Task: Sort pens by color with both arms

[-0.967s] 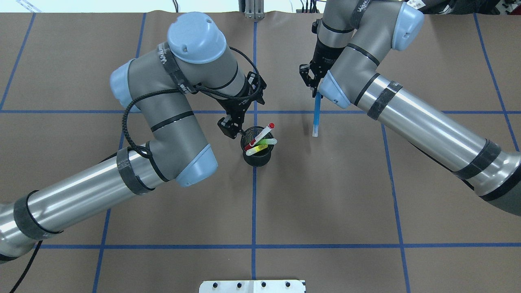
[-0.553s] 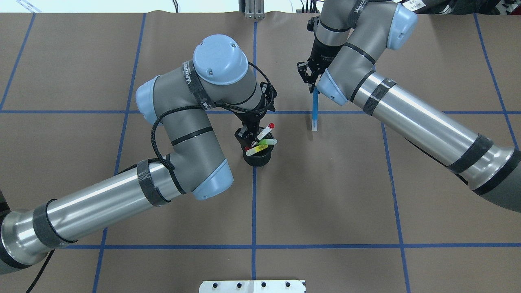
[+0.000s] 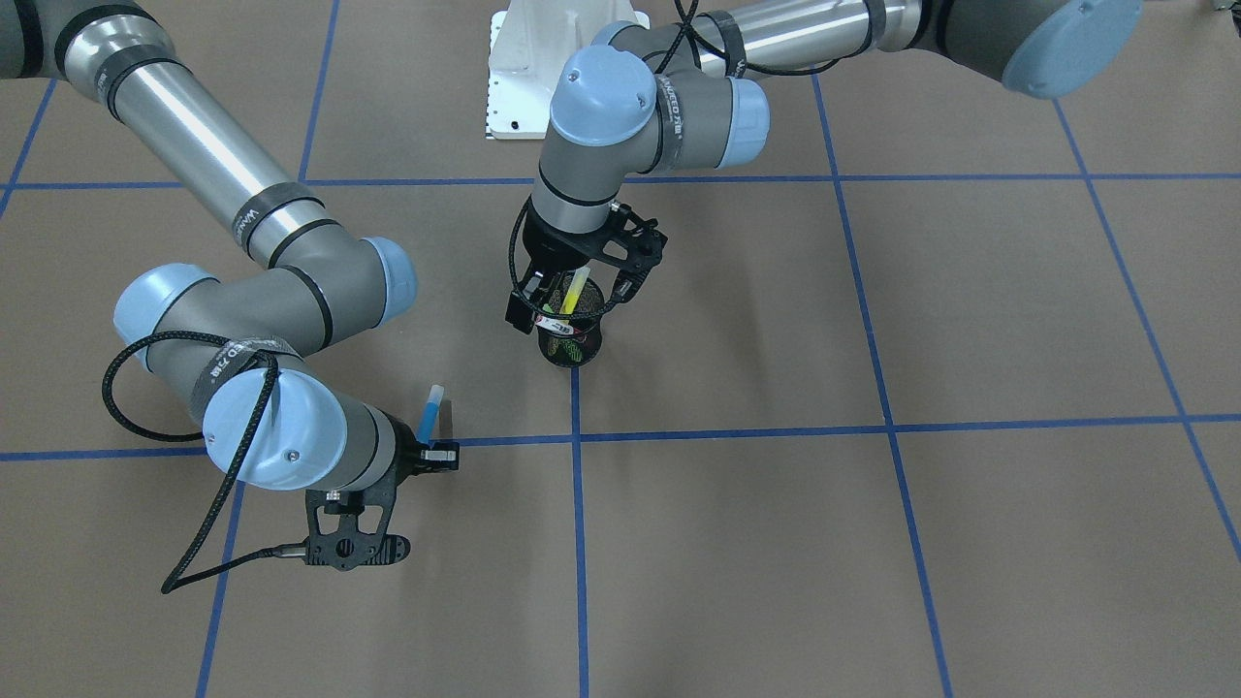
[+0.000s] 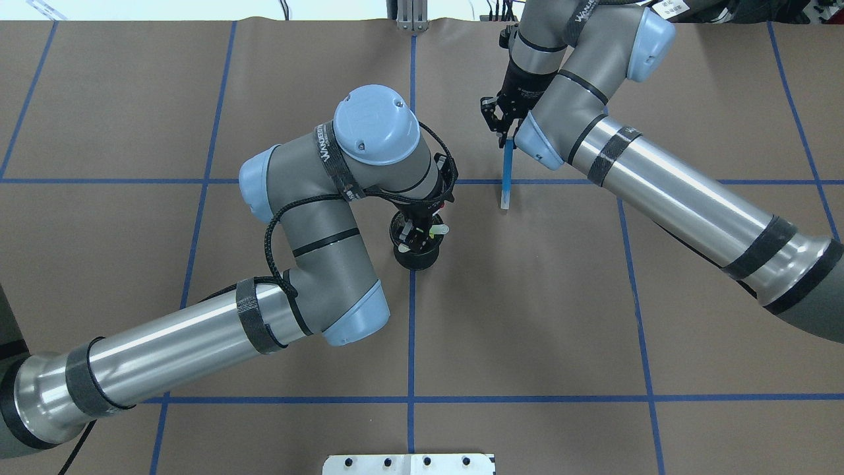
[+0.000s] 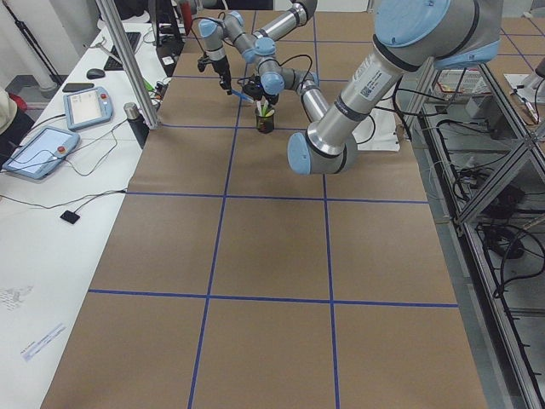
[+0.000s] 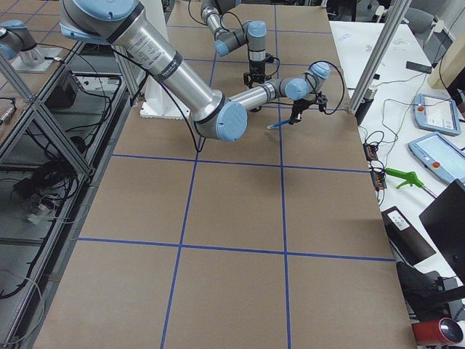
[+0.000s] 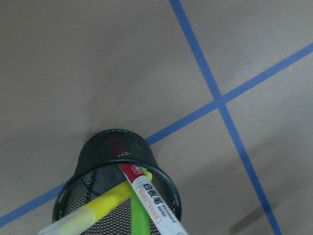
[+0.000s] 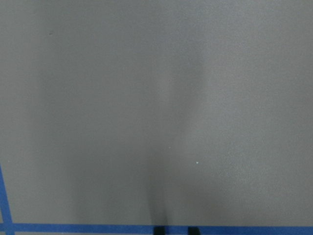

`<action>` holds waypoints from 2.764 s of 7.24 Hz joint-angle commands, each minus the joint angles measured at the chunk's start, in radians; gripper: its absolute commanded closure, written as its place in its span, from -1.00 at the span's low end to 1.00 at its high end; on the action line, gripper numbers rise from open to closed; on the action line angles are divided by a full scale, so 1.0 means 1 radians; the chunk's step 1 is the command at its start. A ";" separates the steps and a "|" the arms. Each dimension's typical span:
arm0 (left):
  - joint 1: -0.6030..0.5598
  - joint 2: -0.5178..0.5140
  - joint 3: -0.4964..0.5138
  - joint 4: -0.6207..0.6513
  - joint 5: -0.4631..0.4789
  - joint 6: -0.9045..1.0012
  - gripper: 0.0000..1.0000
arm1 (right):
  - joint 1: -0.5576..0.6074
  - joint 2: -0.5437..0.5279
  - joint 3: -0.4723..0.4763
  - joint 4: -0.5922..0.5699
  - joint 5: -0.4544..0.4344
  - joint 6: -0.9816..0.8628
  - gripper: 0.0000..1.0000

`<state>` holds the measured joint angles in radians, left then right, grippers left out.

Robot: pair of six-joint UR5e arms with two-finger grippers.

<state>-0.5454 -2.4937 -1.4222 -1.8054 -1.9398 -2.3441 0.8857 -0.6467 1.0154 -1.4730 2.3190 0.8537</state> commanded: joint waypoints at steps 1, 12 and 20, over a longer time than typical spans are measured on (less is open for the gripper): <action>-0.001 -0.004 0.002 0.000 0.001 0.008 -0.19 | -0.004 -0.002 0.002 -0.001 -0.012 0.016 -0.49; -0.027 -0.002 0.002 0.011 0.007 0.068 0.98 | 0.401 -0.234 0.240 -0.184 -0.080 0.074 -0.93; -0.039 -0.094 -0.259 0.209 -0.001 0.164 1.00 | 0.441 -0.278 0.362 -0.257 -0.096 0.059 -0.98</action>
<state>-0.5844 -2.5541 -1.6623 -1.6095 -1.9460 -2.2264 1.3120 -0.9224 1.3731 -1.7333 2.2243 0.9139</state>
